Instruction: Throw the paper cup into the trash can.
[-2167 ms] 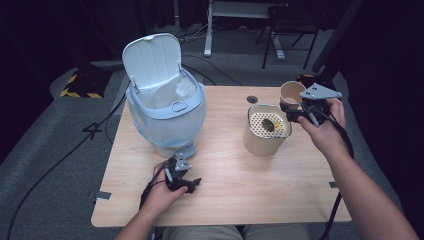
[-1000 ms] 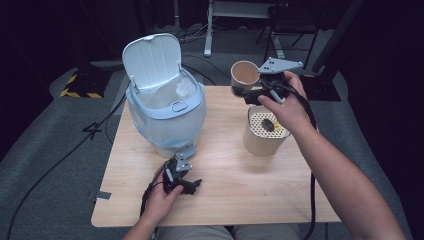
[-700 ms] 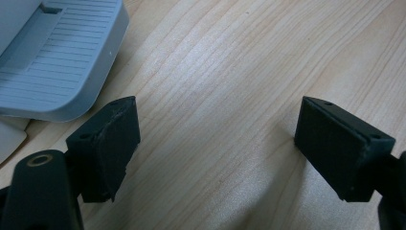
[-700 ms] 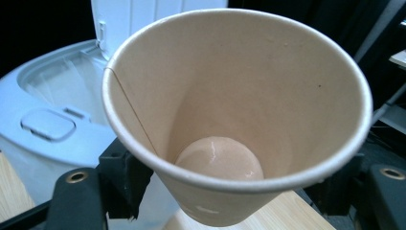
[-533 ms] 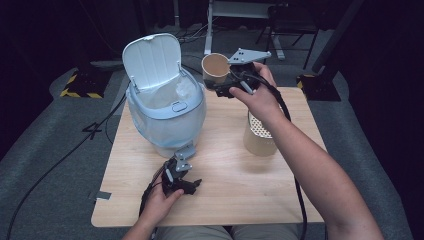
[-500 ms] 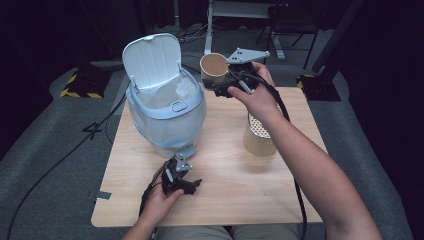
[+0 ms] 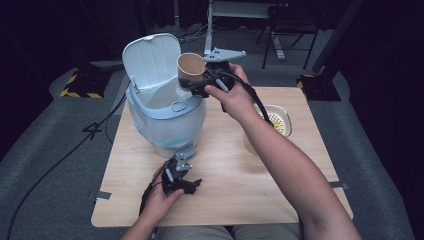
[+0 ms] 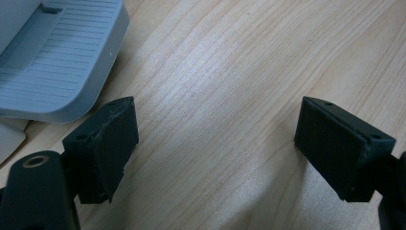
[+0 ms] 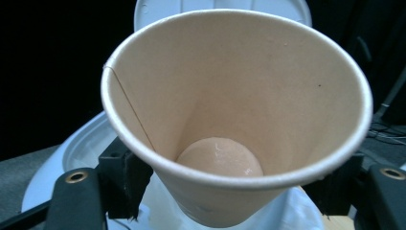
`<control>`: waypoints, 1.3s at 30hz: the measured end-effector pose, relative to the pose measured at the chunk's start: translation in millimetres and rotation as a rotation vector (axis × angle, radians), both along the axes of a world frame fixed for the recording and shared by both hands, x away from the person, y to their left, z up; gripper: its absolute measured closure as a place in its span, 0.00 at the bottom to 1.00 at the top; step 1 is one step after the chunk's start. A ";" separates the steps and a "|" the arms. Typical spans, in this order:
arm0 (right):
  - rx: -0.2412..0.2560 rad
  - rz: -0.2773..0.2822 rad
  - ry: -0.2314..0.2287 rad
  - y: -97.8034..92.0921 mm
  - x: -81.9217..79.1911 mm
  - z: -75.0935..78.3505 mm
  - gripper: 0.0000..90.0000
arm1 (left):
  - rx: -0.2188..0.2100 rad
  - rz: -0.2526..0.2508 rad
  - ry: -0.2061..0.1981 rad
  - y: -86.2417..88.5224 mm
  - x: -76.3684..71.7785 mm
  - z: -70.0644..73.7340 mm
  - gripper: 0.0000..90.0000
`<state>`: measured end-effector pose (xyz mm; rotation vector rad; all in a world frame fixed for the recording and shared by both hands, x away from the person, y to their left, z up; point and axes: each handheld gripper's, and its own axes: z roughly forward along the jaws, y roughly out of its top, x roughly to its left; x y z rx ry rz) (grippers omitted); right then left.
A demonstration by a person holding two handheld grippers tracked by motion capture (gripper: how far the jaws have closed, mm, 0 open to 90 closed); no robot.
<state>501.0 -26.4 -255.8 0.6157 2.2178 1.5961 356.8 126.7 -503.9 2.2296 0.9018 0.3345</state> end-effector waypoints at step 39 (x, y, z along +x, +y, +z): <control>-0.108 -0.012 -0.011 35.3 3.4 -16.9 0.17 | 0.007 0.002 -0.002 -2.3 2.6 0.0 0.16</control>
